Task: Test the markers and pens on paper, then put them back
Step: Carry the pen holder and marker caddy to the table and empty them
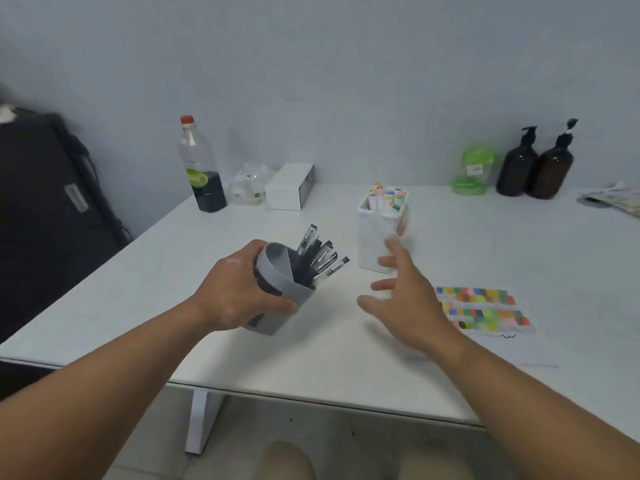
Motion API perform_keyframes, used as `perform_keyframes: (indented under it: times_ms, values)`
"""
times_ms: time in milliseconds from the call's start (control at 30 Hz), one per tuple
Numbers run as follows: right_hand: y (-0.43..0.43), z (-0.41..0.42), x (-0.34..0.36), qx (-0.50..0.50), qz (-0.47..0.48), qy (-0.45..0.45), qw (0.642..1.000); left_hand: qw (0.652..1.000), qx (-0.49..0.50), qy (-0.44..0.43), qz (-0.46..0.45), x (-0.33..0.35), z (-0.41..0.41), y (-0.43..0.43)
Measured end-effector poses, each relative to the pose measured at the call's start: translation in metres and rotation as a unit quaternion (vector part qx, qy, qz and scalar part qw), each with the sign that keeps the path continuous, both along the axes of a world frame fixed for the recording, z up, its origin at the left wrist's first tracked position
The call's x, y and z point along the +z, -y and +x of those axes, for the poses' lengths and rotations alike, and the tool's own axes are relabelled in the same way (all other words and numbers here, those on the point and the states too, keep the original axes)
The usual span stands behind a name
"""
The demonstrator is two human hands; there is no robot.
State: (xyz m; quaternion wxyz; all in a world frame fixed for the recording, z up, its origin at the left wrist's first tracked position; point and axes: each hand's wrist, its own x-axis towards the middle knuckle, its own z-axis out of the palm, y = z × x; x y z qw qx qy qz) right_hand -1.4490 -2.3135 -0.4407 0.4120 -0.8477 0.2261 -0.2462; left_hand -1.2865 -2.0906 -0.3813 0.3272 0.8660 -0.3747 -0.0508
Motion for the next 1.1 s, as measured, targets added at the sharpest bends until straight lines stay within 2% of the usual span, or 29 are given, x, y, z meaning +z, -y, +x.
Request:
perform_keyframes:
  times_ms: [67, 133, 200, 267, 367, 467, 600, 700, 767, 800, 867, 900, 933, 967, 1033, 1100]
  values:
    - [-0.018, -0.008, -0.004, 0.089, -0.009, -0.035, 0.995, 0.992, -0.037, 0.096, 0.077, 0.005, 0.003, 0.007]
    - [-0.023, -0.004, -0.004, 0.105, -0.030, -0.047, 0.993, 0.960, -0.076, 0.215, 0.162, 0.007, 0.004, 0.018]
    - [-0.021, 0.004, -0.003, 0.103, -0.057, -0.061, 0.991, 0.903, -0.114, 0.350, 0.221, 0.005, 0.001, 0.035]
    - [-0.019, 0.013, -0.006, 0.095, -0.089, -0.092, 0.987, 0.845, -0.153, 0.448, 0.248, 0.000, -0.003, 0.053]
    - [-0.019, 0.021, -0.016, 0.057, -0.128, -0.116, 0.983, 0.774, -0.187, 0.562, 0.224, -0.004, -0.005, 0.074]
    - [-0.019, 0.029, -0.026, 0.023, -0.171, -0.129, 0.977, 0.751, -0.201, 0.608, 0.162, 0.004, 0.009, 0.080]
    - [-0.018, 0.043, -0.036, -0.014, -0.224, -0.162, 0.961, 0.727, -0.198, 0.638, 0.162, 0.013, 0.047, 0.066]
    - [-0.021, 0.054, -0.038, -0.017, -0.248, -0.171, 0.953, 0.743, -0.145, 0.638, 0.138, 0.022, 0.079, 0.048]
    - [-0.024, 0.060, -0.039, -0.011, -0.271, -0.175, 0.947, 0.788, -0.091, 0.596, 0.120, 0.021, 0.098, 0.036]
    - [-0.024, 0.063, -0.040, -0.006, -0.281, -0.177, 0.943, 0.827, -0.057, 0.549, 0.109, 0.017, 0.105, 0.031]
    - [-0.025, 0.069, -0.039, 0.007, -0.300, -0.184, 0.936, 0.927, 0.017, 0.372, 0.050, 0.004, 0.111, 0.027]
    - [-0.025, 0.072, -0.039, 0.016, -0.310, -0.190, 0.932, 0.964, 0.055, 0.260, -0.009, -0.003, 0.112, 0.028]
    - [-0.024, 0.075, -0.038, 0.027, -0.318, -0.193, 0.928, 0.981, 0.090, 0.155, -0.073, -0.011, 0.113, 0.030]
    - [-0.023, 0.077, -0.037, 0.038, -0.325, -0.192, 0.925, 0.982, 0.118, 0.058, -0.135, -0.018, 0.116, 0.034]
    - [-0.021, 0.079, -0.034, 0.059, -0.333, -0.185, 0.923, 0.955, 0.155, -0.098, -0.233, -0.033, 0.125, 0.045]
    - [-0.019, 0.079, -0.031, 0.075, -0.339, -0.181, 0.920, 0.926, 0.167, -0.181, -0.287, -0.045, 0.132, 0.057]
